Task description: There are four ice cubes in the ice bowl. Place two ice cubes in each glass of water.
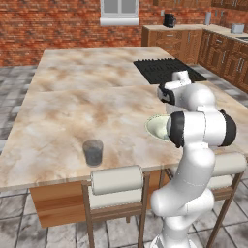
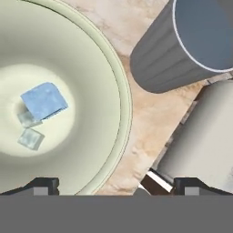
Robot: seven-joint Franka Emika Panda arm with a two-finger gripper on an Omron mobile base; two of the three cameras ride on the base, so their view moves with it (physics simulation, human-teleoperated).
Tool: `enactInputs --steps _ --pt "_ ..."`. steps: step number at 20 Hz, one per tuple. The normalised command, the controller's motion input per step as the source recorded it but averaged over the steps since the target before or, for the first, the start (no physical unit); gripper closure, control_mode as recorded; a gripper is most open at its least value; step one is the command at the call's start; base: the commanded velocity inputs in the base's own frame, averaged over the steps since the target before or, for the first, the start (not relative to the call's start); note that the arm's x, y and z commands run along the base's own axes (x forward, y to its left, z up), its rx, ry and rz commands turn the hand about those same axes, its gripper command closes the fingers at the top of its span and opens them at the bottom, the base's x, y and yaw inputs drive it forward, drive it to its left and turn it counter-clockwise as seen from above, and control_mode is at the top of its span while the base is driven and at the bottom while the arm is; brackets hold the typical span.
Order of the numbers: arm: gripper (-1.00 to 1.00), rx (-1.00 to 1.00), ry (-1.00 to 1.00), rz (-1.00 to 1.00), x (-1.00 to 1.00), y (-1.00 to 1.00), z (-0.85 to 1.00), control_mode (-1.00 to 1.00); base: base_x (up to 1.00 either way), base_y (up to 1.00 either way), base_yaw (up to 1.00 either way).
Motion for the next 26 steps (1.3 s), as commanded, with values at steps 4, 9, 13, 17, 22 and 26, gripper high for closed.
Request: enactInputs --steps 4,9,13,17,22,26 --pt "-1.0 0.0 0.0 0.0 0.17 0.0 -0.63 -1.0 0.0 0.0 0.0" --pt "-1.0 0.0 0.0 0.03 0.3 0.0 -0.46 -1.0 0.0 0.0 0.0" --pt "-1.0 0.0 0.0 0.07 0.36 0.0 -0.35 -1.0 0.0 0.0 0.0" --pt "-1.0 0.0 -0.02 0.1 0.31 0.0 -0.4 -1.0 0.0 0.0 0.0" --pt "-1.0 0.0 -0.05 0.1 0.26 0.0 -0.39 -1.0 0.0 0.0 0.0" --pt "-1.0 0.01 -0.12 0.12 0.26 -0.02 -0.33 -1.0 0.0 0.0 0.0"
